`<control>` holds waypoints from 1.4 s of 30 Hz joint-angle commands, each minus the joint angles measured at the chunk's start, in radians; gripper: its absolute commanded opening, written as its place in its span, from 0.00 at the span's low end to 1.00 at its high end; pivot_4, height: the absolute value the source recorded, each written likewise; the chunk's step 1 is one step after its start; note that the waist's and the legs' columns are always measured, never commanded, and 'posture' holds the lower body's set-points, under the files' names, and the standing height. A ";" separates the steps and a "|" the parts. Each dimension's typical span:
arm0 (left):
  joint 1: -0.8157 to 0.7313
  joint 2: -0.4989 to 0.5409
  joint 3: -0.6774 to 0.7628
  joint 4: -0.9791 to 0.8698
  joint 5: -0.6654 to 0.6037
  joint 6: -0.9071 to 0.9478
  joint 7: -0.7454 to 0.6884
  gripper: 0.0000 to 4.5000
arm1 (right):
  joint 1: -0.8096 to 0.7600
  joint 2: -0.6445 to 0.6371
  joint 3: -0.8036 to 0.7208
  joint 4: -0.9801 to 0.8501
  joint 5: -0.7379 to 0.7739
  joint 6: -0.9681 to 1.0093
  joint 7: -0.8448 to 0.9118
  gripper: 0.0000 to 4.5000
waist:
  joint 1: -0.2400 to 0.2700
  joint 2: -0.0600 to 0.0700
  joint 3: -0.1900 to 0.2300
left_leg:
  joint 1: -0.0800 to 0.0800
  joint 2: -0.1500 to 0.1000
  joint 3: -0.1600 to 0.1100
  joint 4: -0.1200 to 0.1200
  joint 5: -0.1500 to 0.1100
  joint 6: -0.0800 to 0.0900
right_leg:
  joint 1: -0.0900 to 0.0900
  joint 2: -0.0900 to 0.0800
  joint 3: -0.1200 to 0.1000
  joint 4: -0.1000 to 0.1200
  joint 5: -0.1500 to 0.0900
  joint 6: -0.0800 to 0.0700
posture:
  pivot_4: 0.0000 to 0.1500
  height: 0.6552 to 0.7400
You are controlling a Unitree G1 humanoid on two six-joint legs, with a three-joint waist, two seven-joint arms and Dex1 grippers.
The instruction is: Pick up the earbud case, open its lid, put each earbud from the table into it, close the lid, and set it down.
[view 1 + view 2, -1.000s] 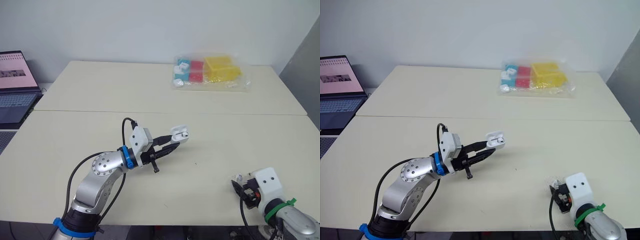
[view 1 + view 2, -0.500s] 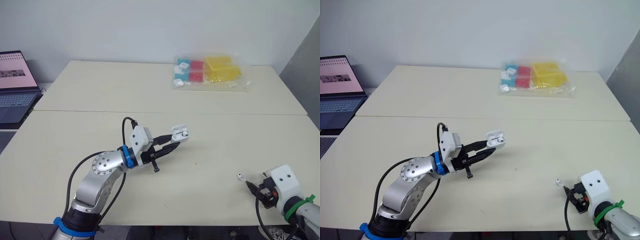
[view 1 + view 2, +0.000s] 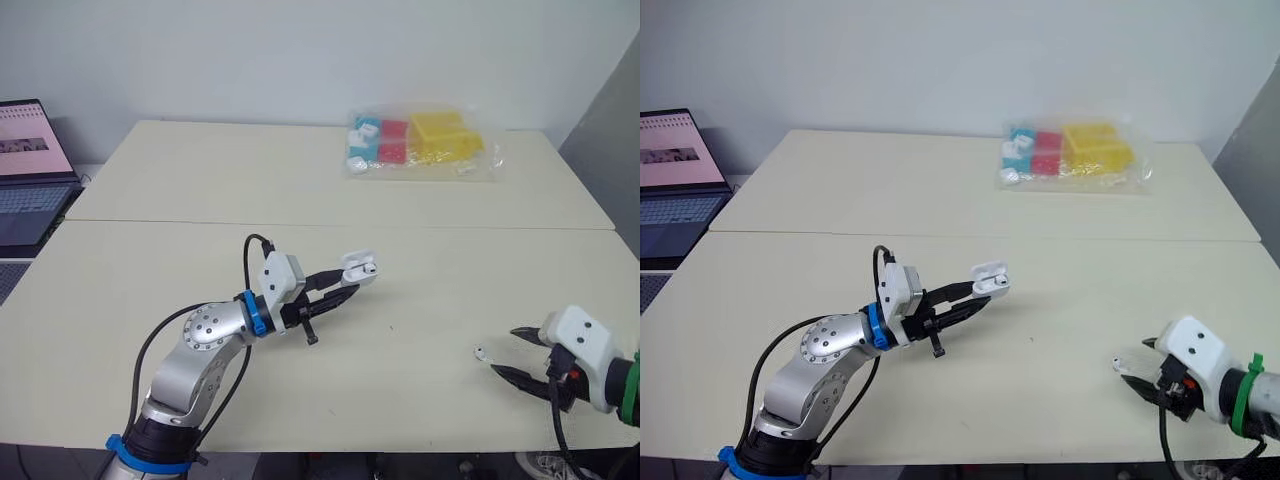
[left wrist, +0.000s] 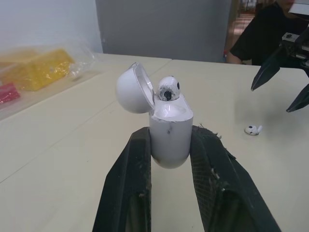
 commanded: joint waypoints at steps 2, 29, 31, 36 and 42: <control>-0.001 -0.006 -0.002 -0.035 0.003 -0.017 0.006 0.17 | -0.172 -0.145 0.170 -0.020 0.013 0.190 -0.044 0.77 | 0.001 0.000 0.000 | -0.001 0.000 -0.001 0.000 0.000 0.000 | 0.000 -0.001 0.000 -0.001 0.000 0.000 | 1.00 1.00; 0.038 -0.046 -0.032 -0.041 0.047 -0.051 0.027 0.17 | -0.604 -0.226 0.793 0.180 -0.198 0.206 0.013 0.77 | 0.002 0.000 0.000 | -0.005 0.000 -0.001 0.002 -0.001 0.001 | -0.004 -0.002 -0.001 -0.001 0.001 0.001 | 1.00 1.00; 0.040 -0.049 -0.033 -0.042 0.048 -0.051 0.028 0.17 | -0.624 -0.223 0.816 0.189 -0.219 0.197 0.023 0.77 | 0.001 0.000 0.000 | -0.005 0.001 -0.001 0.002 -0.001 0.001 | -0.004 -0.002 -0.001 -0.001 0.001 0.001 | 1.00 1.00; 0.039 -0.054 -0.035 -0.038 0.051 -0.054 0.029 0.17 | -0.669 -0.214 0.857 0.218 -0.266 0.169 0.049 0.77 | 0.000 -0.001 -0.001 | -0.003 0.001 0.000 0.002 -0.001 0.001 | -0.002 -0.002 0.000 0.000 0.001 0.001 | 1.00 1.00; 0.041 -0.059 -0.037 -0.034 0.057 -0.062 0.031 0.17 | -0.697 -0.207 0.894 0.229 -0.298 0.160 0.093 0.77 | 0.000 -0.001 -0.001 | -0.002 0.001 0.000 0.002 -0.001 0.001 | -0.002 -0.002 0.000 0.000 0.002 0.001 | 1.00 1.00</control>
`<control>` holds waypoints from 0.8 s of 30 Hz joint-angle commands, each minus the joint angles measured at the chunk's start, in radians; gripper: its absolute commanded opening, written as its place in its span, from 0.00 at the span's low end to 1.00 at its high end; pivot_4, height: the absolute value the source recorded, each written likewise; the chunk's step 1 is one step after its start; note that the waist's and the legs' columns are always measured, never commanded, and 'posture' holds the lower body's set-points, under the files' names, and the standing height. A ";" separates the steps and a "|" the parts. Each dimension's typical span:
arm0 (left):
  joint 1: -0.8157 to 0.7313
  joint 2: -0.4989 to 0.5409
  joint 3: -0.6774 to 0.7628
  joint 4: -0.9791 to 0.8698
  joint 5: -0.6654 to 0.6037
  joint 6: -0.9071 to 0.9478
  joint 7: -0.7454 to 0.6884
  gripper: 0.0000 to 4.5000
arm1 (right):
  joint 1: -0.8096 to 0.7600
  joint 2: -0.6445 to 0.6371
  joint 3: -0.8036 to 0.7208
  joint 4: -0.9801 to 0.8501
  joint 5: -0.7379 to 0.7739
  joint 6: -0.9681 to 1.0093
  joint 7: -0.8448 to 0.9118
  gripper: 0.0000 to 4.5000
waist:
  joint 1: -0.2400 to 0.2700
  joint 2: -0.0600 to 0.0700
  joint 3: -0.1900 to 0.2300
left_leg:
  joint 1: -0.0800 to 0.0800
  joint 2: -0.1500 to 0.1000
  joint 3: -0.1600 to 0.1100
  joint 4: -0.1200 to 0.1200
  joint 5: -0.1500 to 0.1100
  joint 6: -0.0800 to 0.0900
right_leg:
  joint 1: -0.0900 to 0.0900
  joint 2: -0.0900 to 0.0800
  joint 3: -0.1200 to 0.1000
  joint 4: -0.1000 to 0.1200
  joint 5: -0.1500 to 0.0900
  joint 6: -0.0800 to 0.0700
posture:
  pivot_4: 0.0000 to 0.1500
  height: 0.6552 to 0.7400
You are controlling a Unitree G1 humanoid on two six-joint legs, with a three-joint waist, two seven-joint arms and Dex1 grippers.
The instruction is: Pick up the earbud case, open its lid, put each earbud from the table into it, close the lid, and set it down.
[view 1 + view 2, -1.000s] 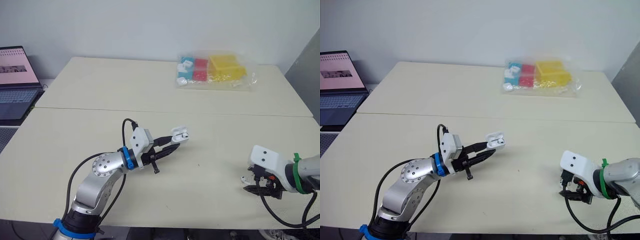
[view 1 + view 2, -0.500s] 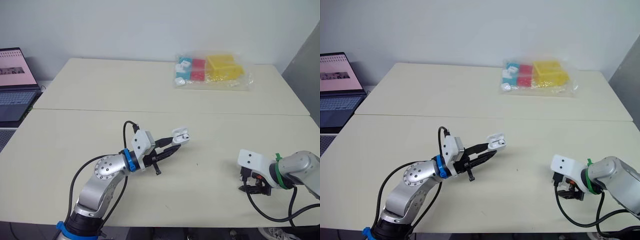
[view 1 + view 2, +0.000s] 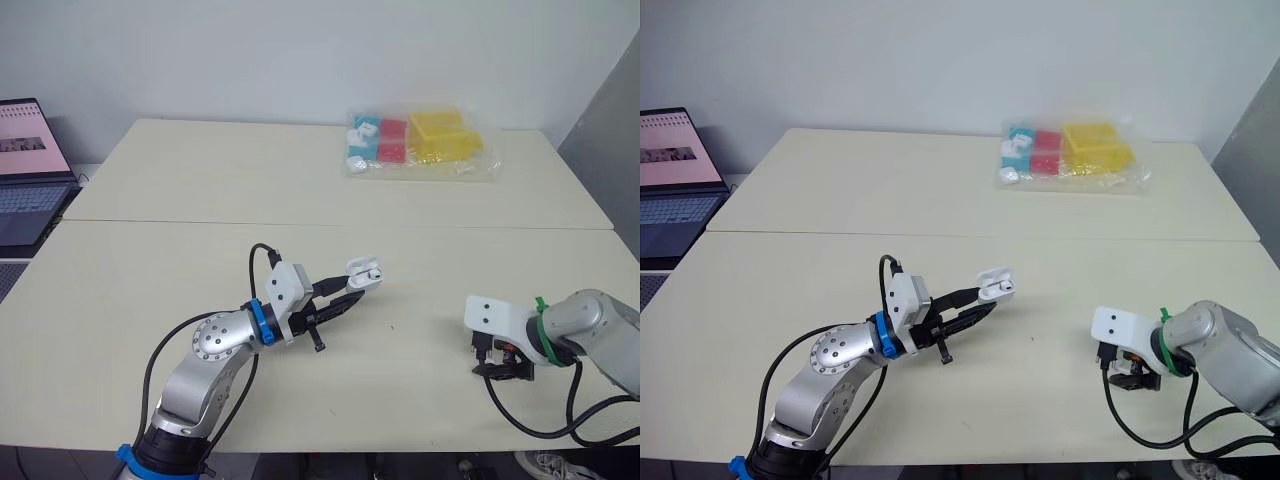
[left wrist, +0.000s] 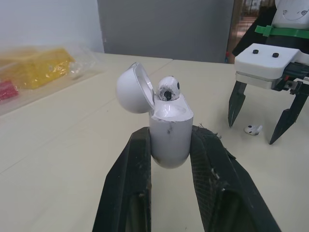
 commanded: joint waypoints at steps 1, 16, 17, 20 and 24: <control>0.000 -0.006 -0.005 -0.030 0.000 -0.022 0.006 0.17 | -0.010 0.011 0.025 0.019 -0.041 -0.002 0.009 0.77 | 0.000 0.000 0.000 | 0.000 0.000 0.000 0.000 0.000 0.000 | 0.000 0.000 0.000 0.000 0.000 0.000 | 1.00 1.00; -0.002 -0.012 -0.002 -0.024 0.006 -0.027 0.003 0.17 | 0.026 -0.006 0.023 -0.004 -0.110 -0.069 0.055 0.00 | 0.002 -0.001 -0.001 | 0.000 0.000 0.000 0.000 0.000 0.000 | 0.001 -0.001 0.000 0.000 0.001 0.000 | 1.00 1.00; -0.002 -0.012 -0.002 -0.024 0.006 -0.027 0.003 0.17 | 0.027 -0.004 0.020 -0.004 -0.113 -0.073 0.057 0.00 | 0.002 -0.001 -0.001 | 0.000 0.000 0.000 0.000 0.000 0.000 | 0.001 -0.001 0.000 0.000 0.001 0.000 | 1.00 1.00; -0.002 -0.011 -0.001 -0.024 0.006 -0.027 0.004 0.17 | 0.025 0.003 0.008 -0.002 -0.119 -0.095 0.057 0.00 | 0.001 -0.001 -0.001 | 0.000 -0.001 0.000 0.000 0.000 0.000 | 0.001 -0.001 0.000 0.000 0.001 0.000 | 1.00 1.00; 0.000 -0.012 -0.002 -0.025 0.007 -0.028 0.005 0.17 | 0.010 0.030 -0.032 -0.009 -0.106 -0.141 0.056 0.00 | 0.000 -0.001 -0.001 | 0.001 0.000 0.000 0.000 0.000 0.000 | 0.001 -0.001 0.000 0.000 0.001 0.000 | 1.00 1.00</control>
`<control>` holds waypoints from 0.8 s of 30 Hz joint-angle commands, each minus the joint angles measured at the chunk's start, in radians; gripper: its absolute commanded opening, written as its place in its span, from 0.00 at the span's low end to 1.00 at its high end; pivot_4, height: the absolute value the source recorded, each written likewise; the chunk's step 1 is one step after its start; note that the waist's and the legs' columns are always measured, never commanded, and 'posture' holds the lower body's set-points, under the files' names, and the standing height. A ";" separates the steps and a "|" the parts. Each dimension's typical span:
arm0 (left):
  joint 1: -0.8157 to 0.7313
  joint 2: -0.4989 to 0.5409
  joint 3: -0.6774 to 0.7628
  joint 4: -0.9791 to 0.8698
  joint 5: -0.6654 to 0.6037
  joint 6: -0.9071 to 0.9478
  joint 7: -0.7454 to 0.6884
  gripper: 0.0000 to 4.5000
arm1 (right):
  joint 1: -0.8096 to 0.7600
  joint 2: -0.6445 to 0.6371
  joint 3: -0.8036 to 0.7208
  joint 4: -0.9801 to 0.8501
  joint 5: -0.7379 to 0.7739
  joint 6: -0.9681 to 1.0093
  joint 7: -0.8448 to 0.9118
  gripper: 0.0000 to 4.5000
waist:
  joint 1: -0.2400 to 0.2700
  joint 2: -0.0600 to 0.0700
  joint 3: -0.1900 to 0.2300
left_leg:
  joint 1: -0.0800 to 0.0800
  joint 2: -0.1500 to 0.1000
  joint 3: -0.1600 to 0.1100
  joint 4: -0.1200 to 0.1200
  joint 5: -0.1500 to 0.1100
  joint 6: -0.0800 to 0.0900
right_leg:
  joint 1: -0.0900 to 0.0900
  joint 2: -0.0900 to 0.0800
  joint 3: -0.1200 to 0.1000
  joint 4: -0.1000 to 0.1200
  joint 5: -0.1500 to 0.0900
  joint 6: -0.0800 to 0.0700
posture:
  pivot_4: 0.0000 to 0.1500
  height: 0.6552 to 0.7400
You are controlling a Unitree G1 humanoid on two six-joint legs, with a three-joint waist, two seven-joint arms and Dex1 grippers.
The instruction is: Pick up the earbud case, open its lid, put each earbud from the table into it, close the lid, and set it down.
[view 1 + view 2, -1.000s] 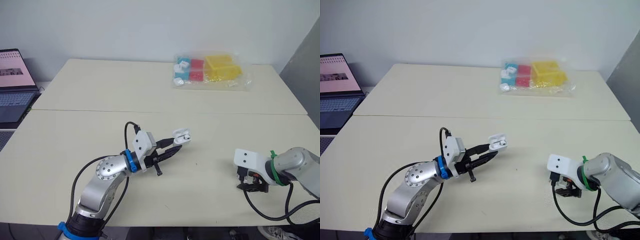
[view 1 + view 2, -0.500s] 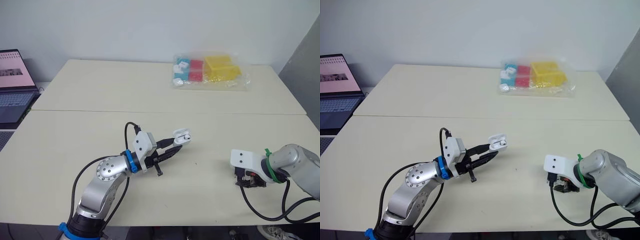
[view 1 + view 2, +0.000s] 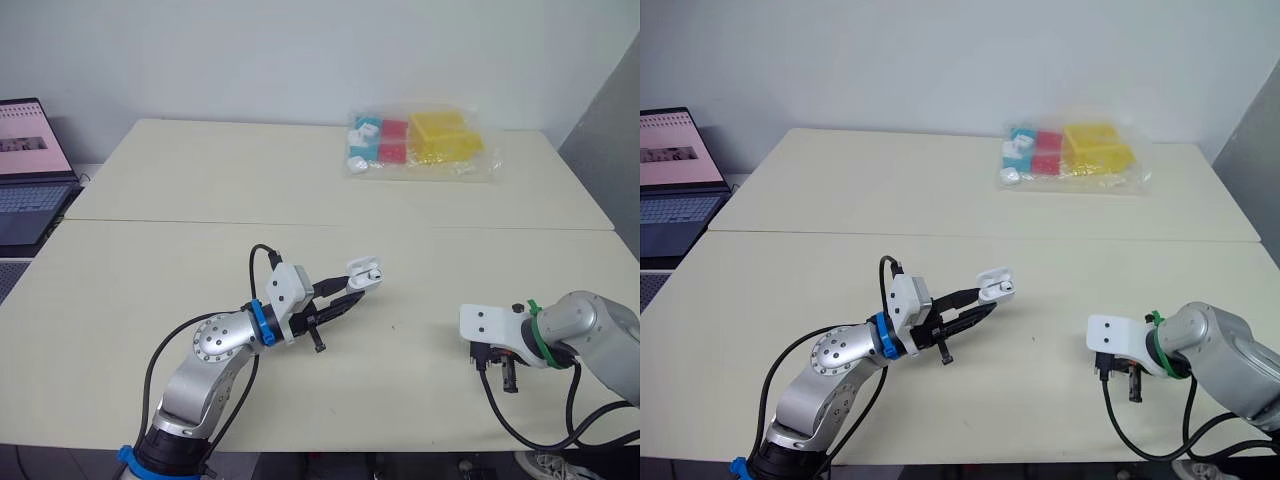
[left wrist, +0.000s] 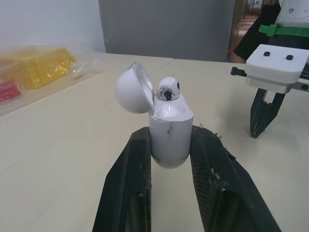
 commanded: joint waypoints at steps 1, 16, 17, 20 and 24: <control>-0.003 -0.008 -0.001 -0.025 -0.005 -0.026 0.006 0.17 | -0.016 0.034 -0.065 -0.011 0.004 -0.029 -0.011 0.00 | 0.000 0.000 0.000 | 0.000 0.000 0.000 0.000 0.000 0.000 | 0.000 0.000 0.000 0.000 0.000 0.000 | 1.00 1.00; 0.005 -0.015 -0.008 -0.019 -0.004 -0.030 0.005 0.17 | 0.187 -0.167 -0.278 -0.129 0.086 0.070 0.032 0.78 | 0.006 0.002 0.000 | -0.003 -0.001 0.000 0.000 0.000 0.000 | -0.002 -0.001 0.000 -0.001 0.000 0.000 | 1.00 1.00; 0.004 -0.017 -0.009 -0.016 -0.004 -0.030 0.004 0.17 | 0.201 -0.175 -0.276 -0.121 0.074 0.060 0.025 0.78 | 0.006 0.002 0.000 | -0.003 -0.001 0.000 0.000 0.000 0.000 | -0.002 -0.001 0.000 -0.001 0.000 0.000 | 1.00 1.00; -0.002 -0.022 -0.011 -0.010 -0.001 -0.033 0.002 0.17 | 0.180 -0.144 -0.253 -0.101 0.069 0.058 0.012 0.78 | 0.002 0.002 0.000 | -0.002 -0.001 0.000 0.000 0.000 0.000 | -0.002 -0.001 0.000 0.000 0.000 0.000 | 1.00 1.00; -0.003 -0.024 -0.011 -0.009 0.000 -0.033 0.001 0.17 | 0.150 -0.119 -0.214 -0.083 0.055 0.055 0.003 0.78 | 0.001 0.002 0.000 | -0.001 -0.001 0.000 0.000 0.000 0.000 | -0.002 0.000 0.000 0.000 0.000 0.000 | 1.00 1.00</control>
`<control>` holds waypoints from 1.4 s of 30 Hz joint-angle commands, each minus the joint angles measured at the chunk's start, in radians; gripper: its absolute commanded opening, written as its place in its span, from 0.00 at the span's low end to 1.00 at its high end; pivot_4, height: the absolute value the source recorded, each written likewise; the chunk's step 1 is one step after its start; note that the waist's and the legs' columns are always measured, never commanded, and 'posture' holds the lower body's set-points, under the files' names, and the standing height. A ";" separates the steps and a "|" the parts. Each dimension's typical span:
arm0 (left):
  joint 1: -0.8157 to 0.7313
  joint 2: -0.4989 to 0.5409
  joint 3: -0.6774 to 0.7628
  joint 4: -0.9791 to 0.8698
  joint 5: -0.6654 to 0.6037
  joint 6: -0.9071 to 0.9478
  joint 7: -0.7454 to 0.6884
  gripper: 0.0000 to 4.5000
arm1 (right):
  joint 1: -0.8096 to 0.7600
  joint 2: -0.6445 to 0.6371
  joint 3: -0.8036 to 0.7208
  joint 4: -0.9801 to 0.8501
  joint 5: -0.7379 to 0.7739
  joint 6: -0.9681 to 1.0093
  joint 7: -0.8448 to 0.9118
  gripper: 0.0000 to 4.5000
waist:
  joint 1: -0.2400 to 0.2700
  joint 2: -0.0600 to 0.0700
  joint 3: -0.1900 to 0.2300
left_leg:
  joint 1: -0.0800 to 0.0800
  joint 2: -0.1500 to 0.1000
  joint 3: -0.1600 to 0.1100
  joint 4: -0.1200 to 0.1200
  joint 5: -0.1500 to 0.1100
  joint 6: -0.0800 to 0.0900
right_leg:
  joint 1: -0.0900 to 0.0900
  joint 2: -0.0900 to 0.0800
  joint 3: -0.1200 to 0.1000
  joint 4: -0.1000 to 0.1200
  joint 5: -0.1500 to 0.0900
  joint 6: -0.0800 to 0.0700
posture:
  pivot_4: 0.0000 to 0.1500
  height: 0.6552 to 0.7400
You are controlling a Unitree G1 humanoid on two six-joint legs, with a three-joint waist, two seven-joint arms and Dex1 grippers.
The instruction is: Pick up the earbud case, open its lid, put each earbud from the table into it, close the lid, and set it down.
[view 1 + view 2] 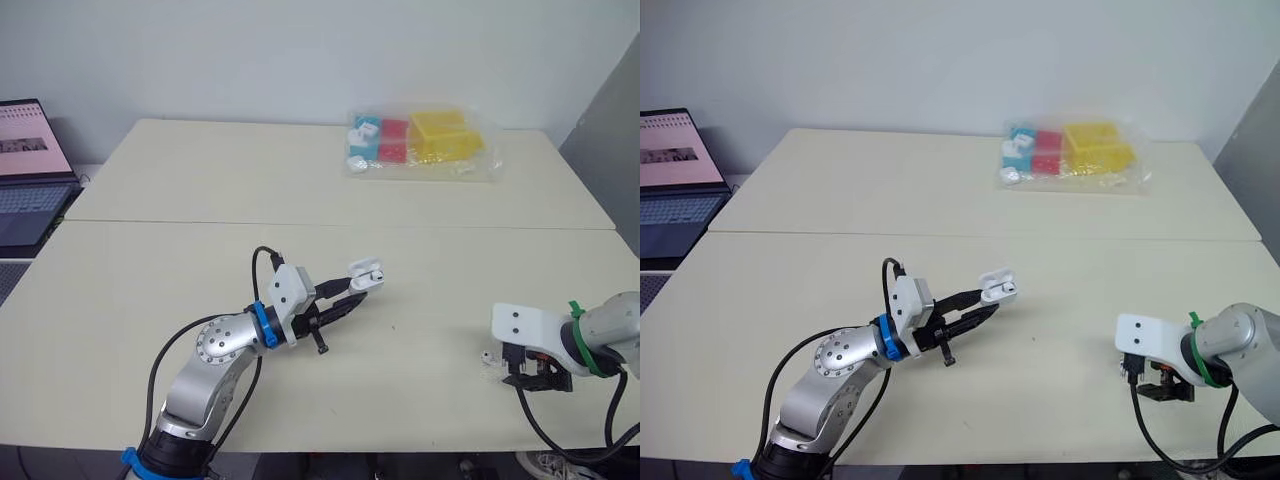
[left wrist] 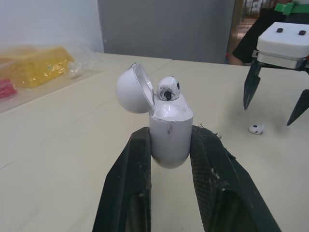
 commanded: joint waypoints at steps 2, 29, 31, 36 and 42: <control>-0.009 -0.005 -0.003 -0.015 -0.001 -0.027 0.003 0.17 | -0.057 0.036 0.055 0.014 -0.044 -0.013 -0.015 0.78 | 0.000 0.000 0.000 | 0.000 0.000 0.000 0.000 0.000 0.000 | 0.000 0.000 0.000 0.000 0.000 0.000 | 1.00 1.00; 0.000 -0.002 -0.001 -0.027 -0.002 -0.023 0.007 0.17 | -0.106 0.067 0.168 0.050 -0.139 -0.031 0.022 0.09 | 0.001 0.000 0.000 | 0.001 0.000 0.000 0.001 0.000 0.000 | 0.001 0.000 0.000 0.000 0.000 0.000 | 1.00 1.00; -0.001 -0.003 -0.001 -0.026 -0.002 -0.023 0.008 0.17 | -0.110 0.070 0.165 0.051 -0.138 -0.034 0.025 0.09 | 0.001 0.000 0.000 | 0.000 0.000 0.000 0.001 0.000 0.000 | 0.001 0.000 0.000 0.000 0.000 0.001 | 1.00 1.00; -0.002 -0.003 0.001 -0.025 -0.001 -0.025 0.009 0.17 | -0.116 0.069 0.141 0.057 -0.135 -0.059 0.028 0.09 | 0.001 0.000 0.000 | 0.000 0.000 0.000 0.001 0.000 0.000 | 0.001 0.000 0.000 0.000 0.000 0.001 | 1.00 1.00; -0.014 -0.005 0.014 -0.015 -0.009 -0.026 0.010 0.17 | -0.136 0.051 0.012 0.037 -0.054 -0.088 0.078 0.09 | 0.001 0.000 0.000 | 0.001 0.000 0.000 0.001 0.000 0.000 | 0.001 0.000 0.000 0.000 0.000 0.000 | 1.00 1.00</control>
